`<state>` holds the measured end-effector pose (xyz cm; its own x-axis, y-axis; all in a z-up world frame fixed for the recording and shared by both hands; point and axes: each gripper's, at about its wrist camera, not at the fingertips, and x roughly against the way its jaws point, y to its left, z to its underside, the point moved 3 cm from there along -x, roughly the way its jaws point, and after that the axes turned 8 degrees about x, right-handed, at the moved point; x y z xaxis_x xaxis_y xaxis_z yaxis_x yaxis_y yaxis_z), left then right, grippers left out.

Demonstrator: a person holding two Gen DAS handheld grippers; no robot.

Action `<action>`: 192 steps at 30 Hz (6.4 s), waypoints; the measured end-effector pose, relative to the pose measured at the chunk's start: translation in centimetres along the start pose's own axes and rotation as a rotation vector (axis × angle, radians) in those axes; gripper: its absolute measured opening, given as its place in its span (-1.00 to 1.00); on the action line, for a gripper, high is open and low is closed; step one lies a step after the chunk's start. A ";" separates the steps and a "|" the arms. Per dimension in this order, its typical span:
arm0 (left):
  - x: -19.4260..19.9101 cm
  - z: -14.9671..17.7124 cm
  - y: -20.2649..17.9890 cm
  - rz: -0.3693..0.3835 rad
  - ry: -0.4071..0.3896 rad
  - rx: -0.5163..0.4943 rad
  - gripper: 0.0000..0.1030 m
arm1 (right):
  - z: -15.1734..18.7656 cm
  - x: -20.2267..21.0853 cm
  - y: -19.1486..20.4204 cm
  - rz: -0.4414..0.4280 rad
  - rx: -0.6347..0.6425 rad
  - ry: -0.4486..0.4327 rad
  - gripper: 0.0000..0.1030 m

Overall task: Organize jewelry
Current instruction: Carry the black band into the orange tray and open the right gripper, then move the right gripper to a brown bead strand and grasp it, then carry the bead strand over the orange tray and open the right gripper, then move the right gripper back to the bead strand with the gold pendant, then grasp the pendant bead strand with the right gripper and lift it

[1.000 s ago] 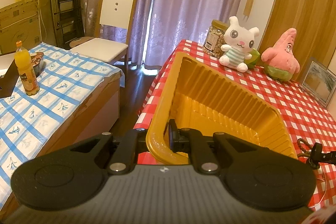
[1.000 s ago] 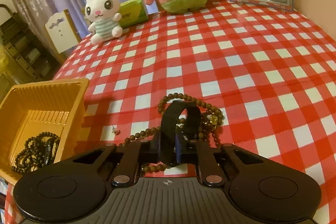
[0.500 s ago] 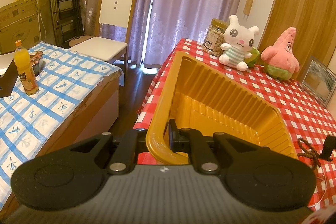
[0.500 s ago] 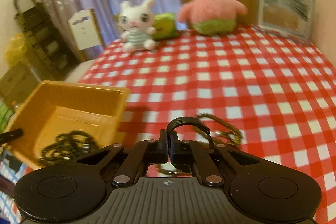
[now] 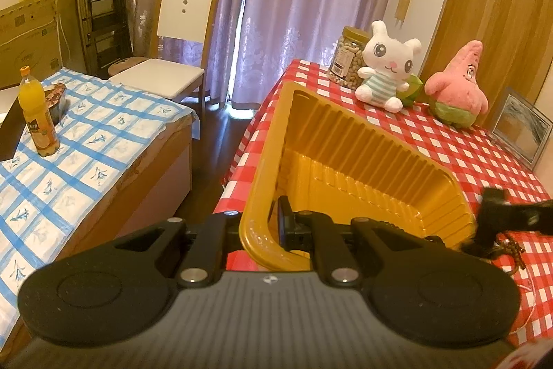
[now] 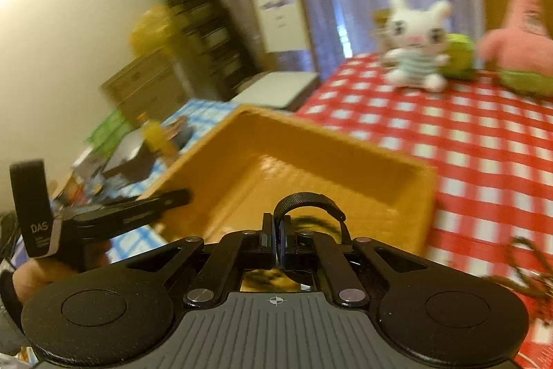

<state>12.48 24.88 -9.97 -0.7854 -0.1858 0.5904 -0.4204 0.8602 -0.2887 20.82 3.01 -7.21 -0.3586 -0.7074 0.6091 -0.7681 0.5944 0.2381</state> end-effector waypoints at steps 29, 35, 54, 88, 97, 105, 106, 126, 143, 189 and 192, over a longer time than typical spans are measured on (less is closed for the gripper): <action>-0.4 0.0 0.4 0.000 0.013 0.002 -0.82 | 4.4 2.2 -4.2 0.122 -0.191 0.051 -0.01; -0.4 -0.1 0.4 -0.007 0.014 -0.002 -0.82 | 7.5 6.5 -8.2 0.261 -0.297 0.053 -0.01; -0.3 0.2 0.3 -0.055 0.007 0.013 -0.82 | 9.1 4.9 -13.7 0.340 -0.168 0.056 -0.36; 1.9 1.9 -0.4 -0.159 -0.012 0.077 -0.81 | 7.9 -3.1 -14.7 0.319 0.179 0.148 -0.84; 1.9 1.9 -0.4 -0.158 -0.009 0.072 -0.82 | 5.7 0.6 -13.5 0.278 0.080 0.049 -0.84; 1.8 2.1 -0.5 -0.154 0.005 0.064 -0.82 | 2.3 2.0 -8.2 0.069 0.054 -0.016 -0.84; 1.8 2.1 -0.5 -0.154 0.006 0.063 -0.82 | 1.9 1.8 -7.2 0.035 0.067 -0.019 -0.84; 1.5 1.6 -0.1 -0.111 0.022 0.050 -0.82 | 1.9 -6.7 2.0 -0.157 0.228 0.115 -0.84; 1.0 1.6 0.0 -0.113 0.032 0.038 -0.82 | 2.5 -0.7 -1.9 -0.031 0.071 -0.006 -0.25; 1.3 1.8 -0.7 -0.180 0.012 0.047 -0.81 | 12.2 10.1 -24.0 0.378 -0.393 0.033 -0.27; 1.4 1.9 -0.7 -0.180 0.013 0.048 -0.81 | 12.2 9.7 -24.2 0.381 -0.389 0.037 -0.35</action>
<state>10.85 23.17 -10.38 -0.6900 -0.3281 0.6452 -0.5748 0.7901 -0.2130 29.43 -22.90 -16.28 -0.5485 -0.4044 0.7318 -0.3322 0.9086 0.2531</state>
